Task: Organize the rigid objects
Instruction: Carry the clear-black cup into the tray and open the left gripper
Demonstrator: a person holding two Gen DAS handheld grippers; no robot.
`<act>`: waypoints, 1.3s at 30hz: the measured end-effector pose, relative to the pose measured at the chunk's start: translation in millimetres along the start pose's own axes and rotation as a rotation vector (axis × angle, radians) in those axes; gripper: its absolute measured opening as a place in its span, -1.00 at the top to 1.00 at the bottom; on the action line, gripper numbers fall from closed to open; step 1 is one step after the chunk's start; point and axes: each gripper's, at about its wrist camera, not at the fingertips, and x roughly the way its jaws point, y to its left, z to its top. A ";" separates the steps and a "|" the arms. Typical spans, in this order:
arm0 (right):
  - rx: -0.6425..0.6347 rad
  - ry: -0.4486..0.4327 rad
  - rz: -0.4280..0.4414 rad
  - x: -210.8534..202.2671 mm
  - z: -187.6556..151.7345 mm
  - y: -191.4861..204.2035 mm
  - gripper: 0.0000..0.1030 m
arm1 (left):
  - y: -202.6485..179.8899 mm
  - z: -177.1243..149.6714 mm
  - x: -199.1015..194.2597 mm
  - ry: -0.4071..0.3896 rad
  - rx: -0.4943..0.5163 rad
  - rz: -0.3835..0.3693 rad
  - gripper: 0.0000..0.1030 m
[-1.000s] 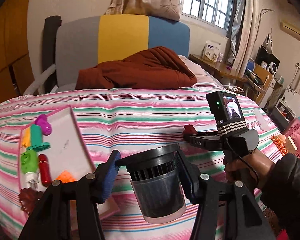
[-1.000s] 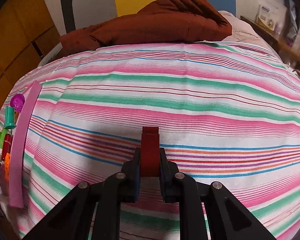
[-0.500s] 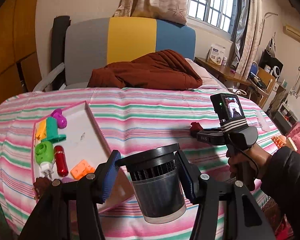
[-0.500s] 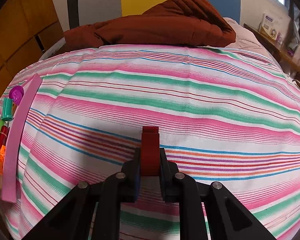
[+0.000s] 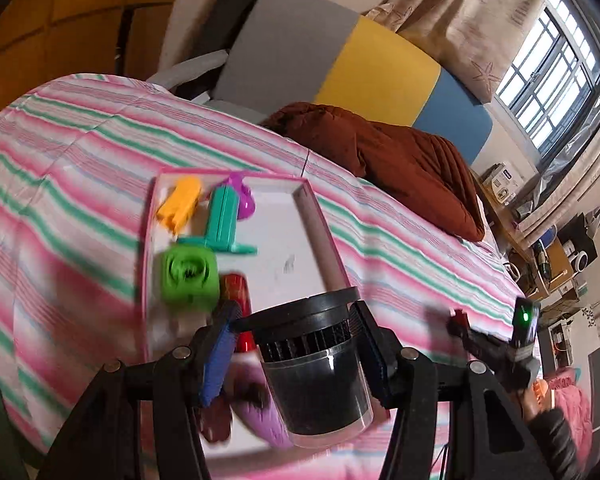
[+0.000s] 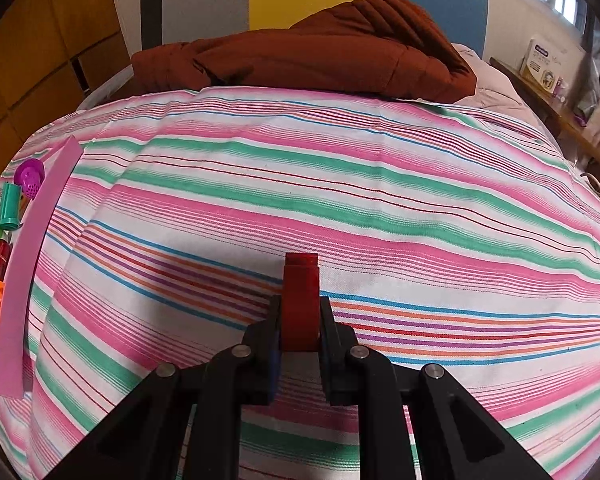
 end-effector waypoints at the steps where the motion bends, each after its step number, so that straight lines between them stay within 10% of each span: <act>1: -0.002 0.000 -0.001 0.0 0.1 -0.3 0.70 | -0.1 4.9 3.6 -0.003 -0.004 -0.001 -0.10; 14: -0.024 0.005 -0.007 -0.4 2.4 0.7 0.70 | 9.1 33.1 113.2 0.238 -0.104 0.043 -0.10; 20: -0.030 0.003 -0.015 -2.1 1.3 1.4 0.70 | 2.2 28.6 100.8 0.193 -0.053 0.070 -0.40; 39: -0.022 0.011 -0.022 -7.2 1.6 8.3 0.71 | -16.9 -26.9 -20.9 -0.163 0.177 0.306 -0.40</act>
